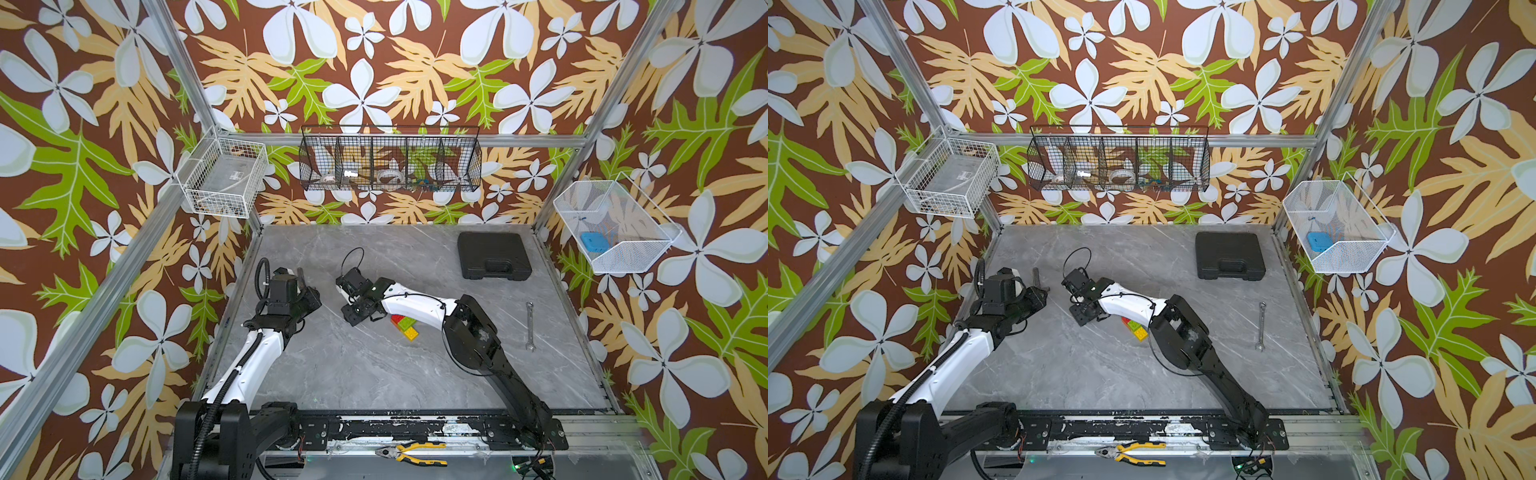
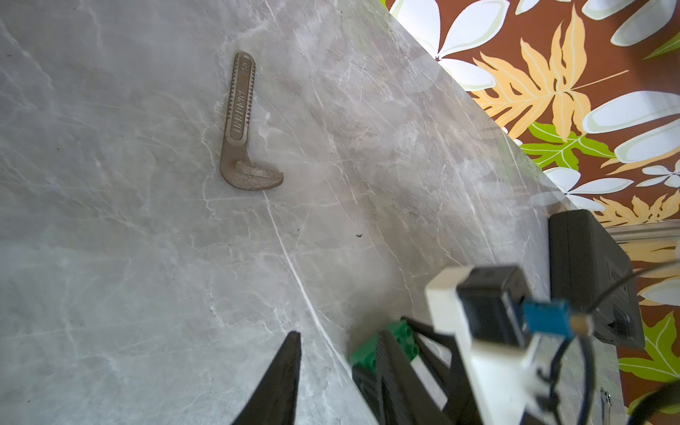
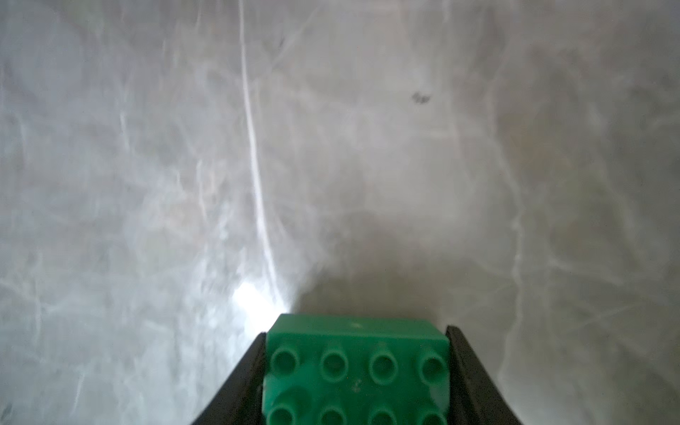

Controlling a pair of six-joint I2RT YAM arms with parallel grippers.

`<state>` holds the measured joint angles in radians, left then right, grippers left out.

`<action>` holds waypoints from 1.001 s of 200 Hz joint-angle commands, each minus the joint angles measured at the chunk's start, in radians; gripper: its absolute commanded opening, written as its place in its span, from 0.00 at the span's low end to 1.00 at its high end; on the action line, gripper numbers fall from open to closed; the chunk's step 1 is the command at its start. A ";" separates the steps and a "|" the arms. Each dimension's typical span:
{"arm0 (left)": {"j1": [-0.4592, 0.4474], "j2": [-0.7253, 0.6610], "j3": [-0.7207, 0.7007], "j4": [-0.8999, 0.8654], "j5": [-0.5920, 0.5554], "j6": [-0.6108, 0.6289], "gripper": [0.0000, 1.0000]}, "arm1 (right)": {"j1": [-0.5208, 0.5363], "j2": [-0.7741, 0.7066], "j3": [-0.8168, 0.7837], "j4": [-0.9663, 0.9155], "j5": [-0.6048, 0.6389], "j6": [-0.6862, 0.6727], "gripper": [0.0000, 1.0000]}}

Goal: Assemble a rectangle with lego
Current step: Pick up the lego brick from the center of the board, then place the lego brick at the center of the board.

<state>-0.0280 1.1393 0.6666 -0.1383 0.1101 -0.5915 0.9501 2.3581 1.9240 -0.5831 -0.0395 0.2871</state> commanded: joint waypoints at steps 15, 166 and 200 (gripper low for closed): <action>0.002 -0.009 0.001 0.009 0.013 0.008 0.37 | 0.038 -0.136 -0.201 0.064 -0.043 0.036 0.41; -0.068 -0.005 -0.025 0.041 0.016 -0.029 0.36 | 0.091 -0.251 -0.417 0.036 0.029 -0.029 0.55; -0.100 -0.008 -0.023 0.046 0.006 -0.030 0.36 | 0.092 -0.283 -0.442 0.050 0.030 -0.031 0.68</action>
<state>-0.1120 1.1343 0.6430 -0.1211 0.1280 -0.6216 1.0435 2.0960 1.4948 -0.5228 -0.0391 0.2668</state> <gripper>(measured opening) 0.360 0.655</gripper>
